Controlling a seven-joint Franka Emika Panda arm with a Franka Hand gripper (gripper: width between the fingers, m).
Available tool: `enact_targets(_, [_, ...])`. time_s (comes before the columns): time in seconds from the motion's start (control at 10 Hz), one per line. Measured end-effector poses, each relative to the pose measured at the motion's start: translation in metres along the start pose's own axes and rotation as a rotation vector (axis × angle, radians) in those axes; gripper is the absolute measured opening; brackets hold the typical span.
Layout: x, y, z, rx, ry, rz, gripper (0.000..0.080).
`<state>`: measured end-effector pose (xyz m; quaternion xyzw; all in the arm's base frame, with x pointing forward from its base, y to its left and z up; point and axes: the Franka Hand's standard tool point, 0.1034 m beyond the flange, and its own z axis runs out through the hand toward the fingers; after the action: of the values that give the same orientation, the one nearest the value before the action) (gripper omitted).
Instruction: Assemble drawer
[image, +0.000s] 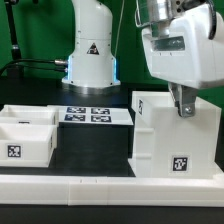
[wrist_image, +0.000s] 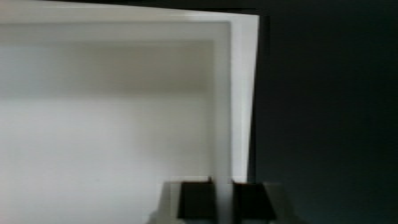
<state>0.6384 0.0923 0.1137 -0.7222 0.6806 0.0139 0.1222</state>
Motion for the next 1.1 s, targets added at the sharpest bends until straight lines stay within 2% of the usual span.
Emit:
enact_targets(0.2, [0.0003,-0.0044,0.0045,-0.004,-0.003,0.000,0.0037])
enact_targets(0.5, [0.0000,-0.0035,0.0048,-0.008,-0.003,-0.006,0.0038])
enact_targets(0.6, [-0.0006,-0.0032,0.0051,-0.008,-0.003,-0.012,0.0127])
enact_targets(0.7, [-0.0010,-0.0031,0.0052,-0.009,-0.004,-0.017,0.0335])
enact_targets(0.8, [-0.0014,-0.0030,0.0054,-0.009,-0.004,-0.021,0.0335])
enact_targets(0.9, [-0.0018,-0.0029,0.0055,-0.009,-0.004,-0.024,0.0511])
enact_targets(1.0, [-0.0022,-0.0028,0.0056,-0.009,-0.004,-0.027,0.0511])
enact_targets(1.1, [-0.0032,-0.0016,0.0042,-0.010,-0.005,-0.074,0.0618])
